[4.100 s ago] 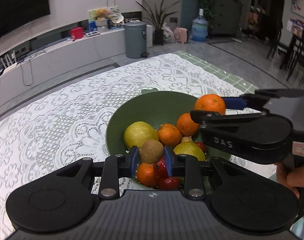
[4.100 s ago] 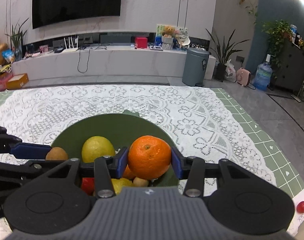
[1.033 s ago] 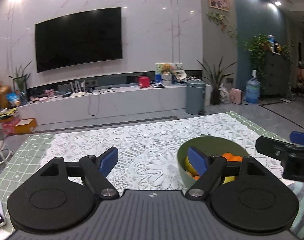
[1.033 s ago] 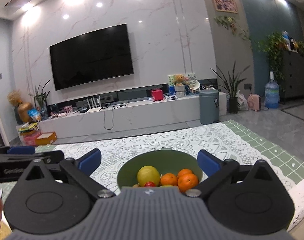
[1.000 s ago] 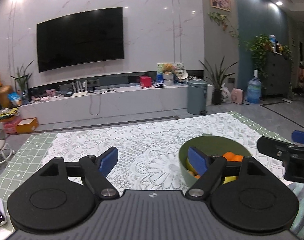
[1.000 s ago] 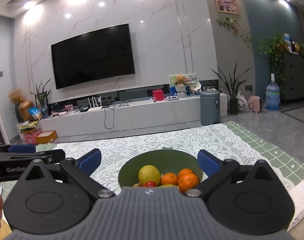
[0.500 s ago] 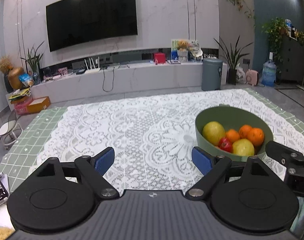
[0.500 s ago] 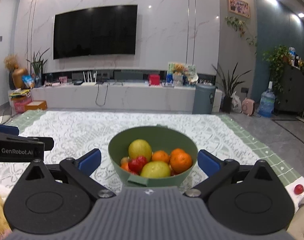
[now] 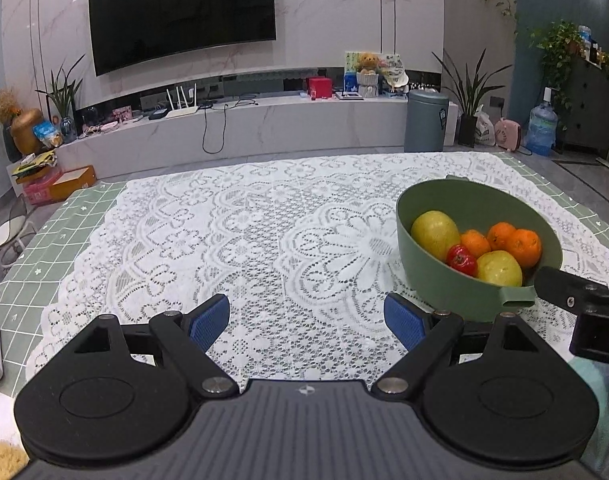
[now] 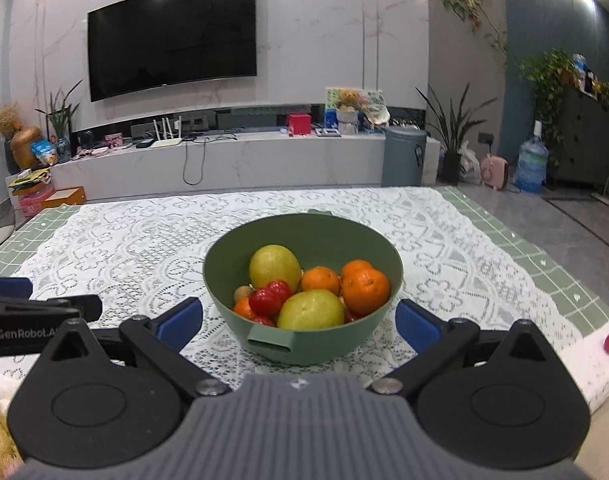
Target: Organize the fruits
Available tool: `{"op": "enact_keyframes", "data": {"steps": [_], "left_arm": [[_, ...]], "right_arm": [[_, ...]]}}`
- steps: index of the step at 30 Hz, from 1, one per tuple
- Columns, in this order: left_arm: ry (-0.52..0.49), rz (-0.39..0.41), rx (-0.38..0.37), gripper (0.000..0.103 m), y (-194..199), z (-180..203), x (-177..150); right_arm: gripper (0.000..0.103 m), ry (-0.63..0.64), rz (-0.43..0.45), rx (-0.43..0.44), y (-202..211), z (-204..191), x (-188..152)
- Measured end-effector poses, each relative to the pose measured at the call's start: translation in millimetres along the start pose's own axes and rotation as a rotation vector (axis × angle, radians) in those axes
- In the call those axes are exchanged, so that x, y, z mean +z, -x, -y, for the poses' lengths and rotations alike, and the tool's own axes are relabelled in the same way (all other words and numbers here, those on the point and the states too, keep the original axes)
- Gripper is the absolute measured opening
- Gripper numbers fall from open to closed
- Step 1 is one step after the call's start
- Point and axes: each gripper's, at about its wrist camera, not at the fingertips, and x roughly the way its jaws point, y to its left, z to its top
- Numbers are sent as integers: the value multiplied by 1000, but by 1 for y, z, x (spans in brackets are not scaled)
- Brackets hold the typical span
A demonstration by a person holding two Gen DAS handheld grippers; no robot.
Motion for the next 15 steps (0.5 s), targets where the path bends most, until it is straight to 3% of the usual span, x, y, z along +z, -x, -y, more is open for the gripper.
{"op": "enact_keyframes", "data": {"steps": [15], "left_arm": [[4, -22, 6, 102, -2, -1, -1]], "right_arm": [[99, 39, -30, -10, -6, -6, 0]]}}
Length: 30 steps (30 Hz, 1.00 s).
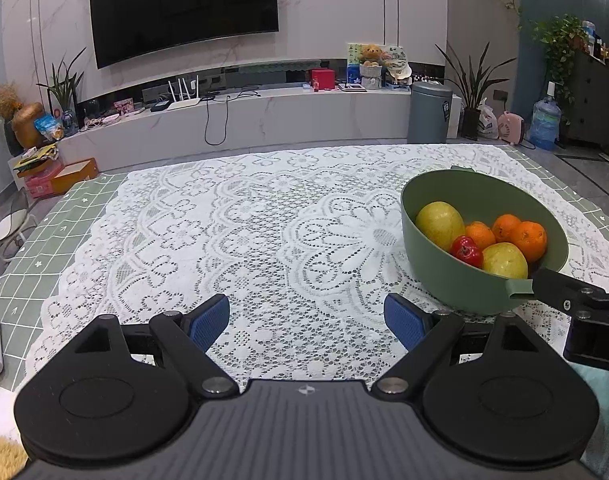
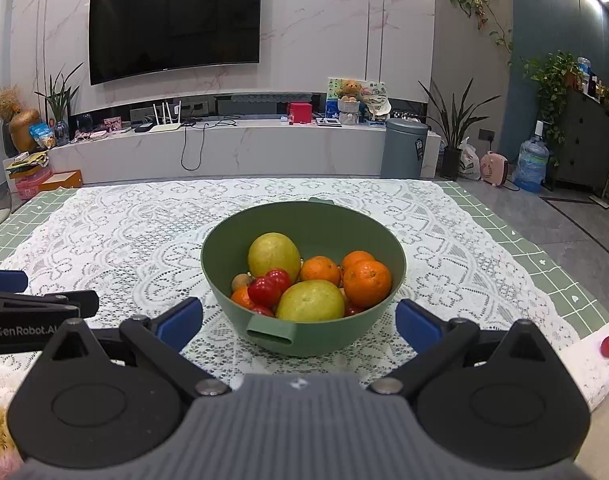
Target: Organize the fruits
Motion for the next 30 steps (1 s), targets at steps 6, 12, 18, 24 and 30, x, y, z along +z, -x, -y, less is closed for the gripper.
{"op": "enact_keyframes", "data": {"steps": [6, 12, 18, 24, 30], "left_arm": [[1, 0, 1, 102, 1, 0, 0], [0, -1, 2, 102, 2, 0, 0], [1, -2, 1, 102, 2, 0, 0], [1, -3, 3, 102, 2, -1, 0], [1, -2, 3, 102, 3, 0, 1]], "right_arm": [[99, 3, -1, 0, 0, 0, 0], [99, 3, -1, 0, 0, 0, 0], [99, 7, -5, 0, -1, -1, -1], [99, 10, -8, 0, -2, -1, -2], [99, 11, -8, 0, -2, -2, -2]]}}
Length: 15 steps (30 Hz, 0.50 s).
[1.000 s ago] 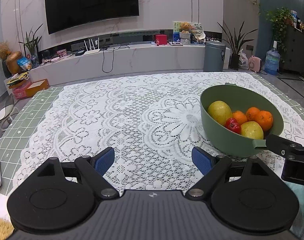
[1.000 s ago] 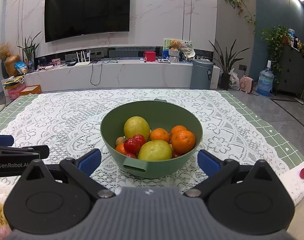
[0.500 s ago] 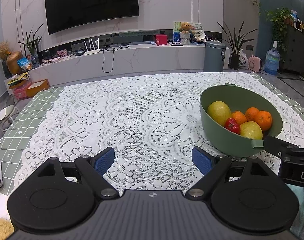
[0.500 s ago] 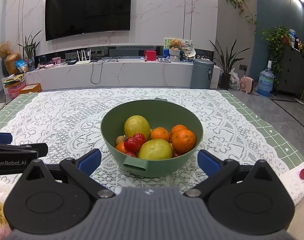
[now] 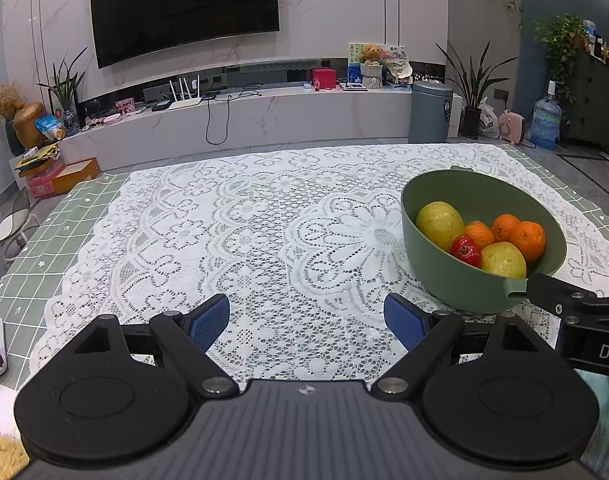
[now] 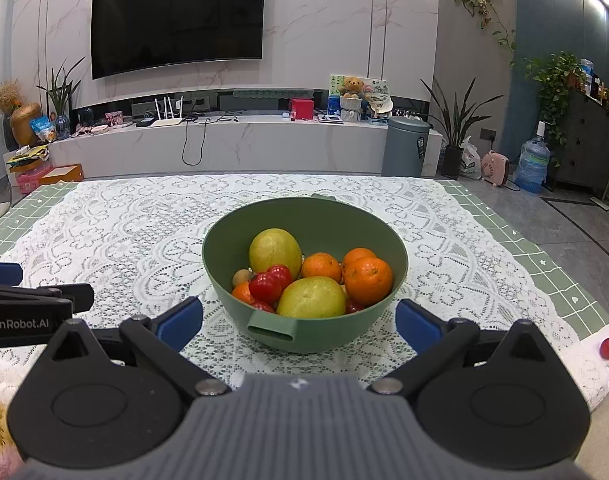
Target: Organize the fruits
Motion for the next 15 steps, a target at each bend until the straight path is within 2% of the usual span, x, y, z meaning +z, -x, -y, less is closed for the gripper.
{"op": "enact_keyframes", "data": {"steps": [15], "left_arm": [[-4, -1, 2, 102, 2, 0, 0]], "right_arm": [[99, 4, -2, 0, -1, -1, 0]]}}
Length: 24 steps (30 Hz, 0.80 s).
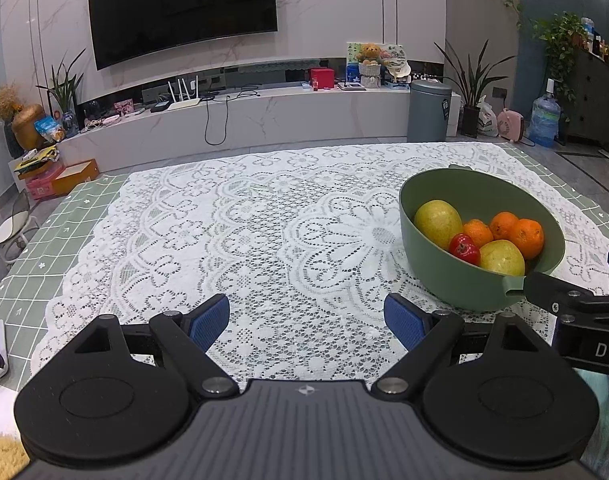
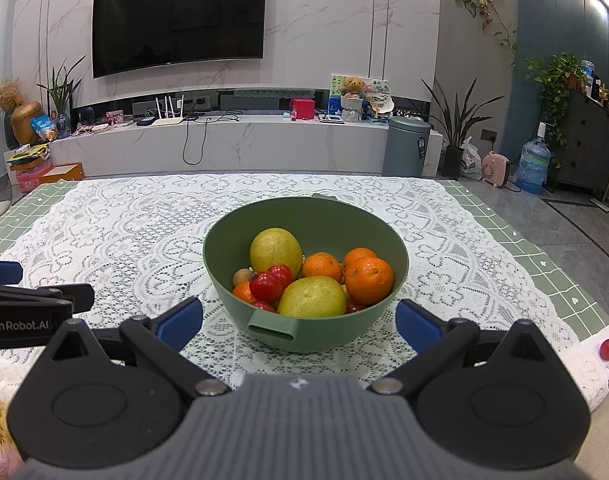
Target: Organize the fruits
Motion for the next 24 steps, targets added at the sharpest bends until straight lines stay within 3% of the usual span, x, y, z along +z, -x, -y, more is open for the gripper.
{"op": "enact_keyframes", "data": {"steps": [24], "left_arm": [[1, -4, 2, 102, 3, -2, 1]], "right_arm": [[99, 1, -1, 0, 0, 0, 0]]}}
